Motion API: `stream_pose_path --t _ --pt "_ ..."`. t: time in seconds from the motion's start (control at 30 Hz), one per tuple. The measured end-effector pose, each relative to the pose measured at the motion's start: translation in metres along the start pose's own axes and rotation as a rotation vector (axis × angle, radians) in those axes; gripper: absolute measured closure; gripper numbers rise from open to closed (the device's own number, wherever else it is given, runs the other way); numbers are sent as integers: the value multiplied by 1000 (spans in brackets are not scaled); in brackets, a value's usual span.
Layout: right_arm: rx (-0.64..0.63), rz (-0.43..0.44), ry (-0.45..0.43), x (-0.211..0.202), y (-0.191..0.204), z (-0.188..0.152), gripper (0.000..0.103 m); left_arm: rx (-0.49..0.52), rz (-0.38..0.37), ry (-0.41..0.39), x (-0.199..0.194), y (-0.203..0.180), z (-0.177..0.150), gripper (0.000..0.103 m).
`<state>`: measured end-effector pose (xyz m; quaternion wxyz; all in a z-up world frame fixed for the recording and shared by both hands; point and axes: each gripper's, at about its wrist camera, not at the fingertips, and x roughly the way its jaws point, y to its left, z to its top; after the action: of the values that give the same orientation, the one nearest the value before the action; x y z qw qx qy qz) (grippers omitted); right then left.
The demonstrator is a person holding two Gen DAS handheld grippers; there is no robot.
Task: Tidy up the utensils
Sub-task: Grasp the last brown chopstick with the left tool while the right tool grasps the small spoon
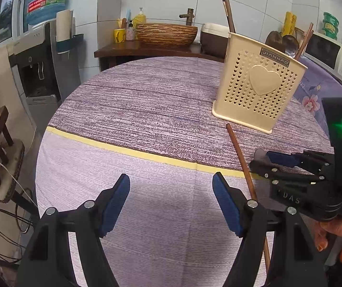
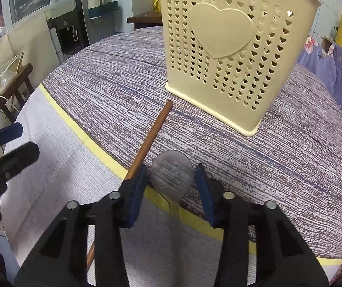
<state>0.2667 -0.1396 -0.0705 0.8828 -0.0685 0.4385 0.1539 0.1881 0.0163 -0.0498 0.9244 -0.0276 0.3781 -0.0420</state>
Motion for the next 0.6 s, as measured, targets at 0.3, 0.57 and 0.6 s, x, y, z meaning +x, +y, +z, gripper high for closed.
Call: stream_pose_path --t 0.3,0.57,0.6 --pt "118 9 -31 -18 -30 -5 66 21 -59 42 9 -17 3 32" --pt "224 -99 -85 -52 -76 -21 66 71 -131 127 30 -53 4 32" --pt "235 -100 -86 -53 -80 -23 66 75 -132 135 33 -57 4 32"
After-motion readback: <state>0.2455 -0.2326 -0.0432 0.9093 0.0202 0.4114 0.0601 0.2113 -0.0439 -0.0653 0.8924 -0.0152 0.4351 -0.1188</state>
